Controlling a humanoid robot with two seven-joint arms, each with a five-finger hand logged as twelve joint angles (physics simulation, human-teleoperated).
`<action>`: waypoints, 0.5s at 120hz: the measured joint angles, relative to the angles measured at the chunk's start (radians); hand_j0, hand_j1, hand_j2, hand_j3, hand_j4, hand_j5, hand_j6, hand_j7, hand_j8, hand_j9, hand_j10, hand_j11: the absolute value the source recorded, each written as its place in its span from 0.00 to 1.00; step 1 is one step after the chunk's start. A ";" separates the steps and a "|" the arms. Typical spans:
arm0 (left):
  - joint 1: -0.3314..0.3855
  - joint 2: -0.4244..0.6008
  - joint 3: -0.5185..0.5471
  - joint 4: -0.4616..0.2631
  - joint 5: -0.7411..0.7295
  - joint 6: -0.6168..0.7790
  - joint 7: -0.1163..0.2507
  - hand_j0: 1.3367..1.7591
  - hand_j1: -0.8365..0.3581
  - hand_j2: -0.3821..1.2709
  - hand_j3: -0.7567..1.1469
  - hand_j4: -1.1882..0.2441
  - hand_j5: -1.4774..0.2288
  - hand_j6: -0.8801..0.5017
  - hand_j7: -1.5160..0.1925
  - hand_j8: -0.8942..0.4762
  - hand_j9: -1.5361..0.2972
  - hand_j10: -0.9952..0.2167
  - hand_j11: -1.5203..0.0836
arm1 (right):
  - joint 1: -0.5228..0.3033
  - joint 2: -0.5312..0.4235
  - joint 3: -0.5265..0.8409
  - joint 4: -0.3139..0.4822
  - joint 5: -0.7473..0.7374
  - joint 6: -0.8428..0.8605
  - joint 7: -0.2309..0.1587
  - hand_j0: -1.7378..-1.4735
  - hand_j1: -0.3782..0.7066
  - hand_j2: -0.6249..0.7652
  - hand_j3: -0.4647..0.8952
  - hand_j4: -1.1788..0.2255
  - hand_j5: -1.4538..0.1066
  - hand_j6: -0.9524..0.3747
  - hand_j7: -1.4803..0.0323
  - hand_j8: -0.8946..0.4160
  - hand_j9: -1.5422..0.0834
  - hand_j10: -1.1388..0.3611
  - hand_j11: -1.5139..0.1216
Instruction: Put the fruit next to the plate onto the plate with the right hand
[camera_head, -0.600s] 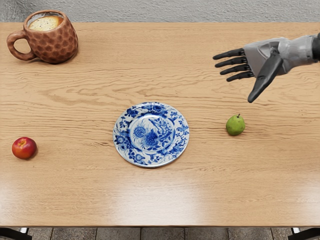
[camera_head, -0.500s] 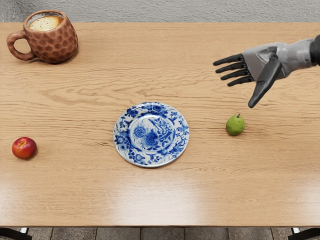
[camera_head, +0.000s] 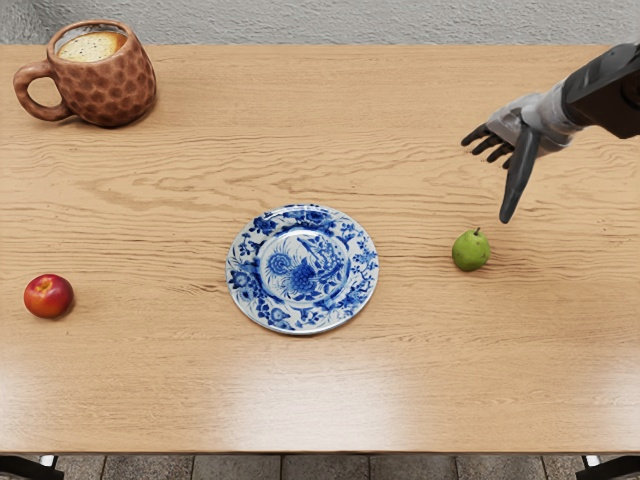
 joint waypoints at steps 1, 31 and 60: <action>0.000 0.000 0.000 0.000 0.000 0.000 0.000 0.76 0.99 0.23 0.40 0.83 0.86 0.64 0.89 0.65 0.84 0.82 0.95 | 0.001 0.005 -0.006 0.000 -0.003 -0.012 0.000 0.30 0.05 0.45 0.34 0.83 0.92 0.70 0.96 0.67 0.93 0.75 0.91; 0.000 0.000 0.000 0.000 0.000 0.000 0.000 0.76 0.99 0.23 0.40 0.83 0.86 0.64 0.89 0.65 0.84 0.82 0.95 | -0.015 0.089 -0.074 0.072 -0.038 -0.381 0.000 0.30 0.05 0.45 0.34 0.82 0.91 0.70 0.96 0.67 0.93 0.74 0.91; 0.000 0.000 0.000 0.000 0.000 0.000 0.000 0.76 0.99 0.23 0.40 0.83 0.86 0.64 0.89 0.65 0.84 0.82 0.95 | -0.028 0.082 -0.150 0.275 -0.047 -0.604 0.000 0.30 0.05 0.45 0.34 0.82 0.91 0.70 0.96 0.66 0.93 0.74 0.91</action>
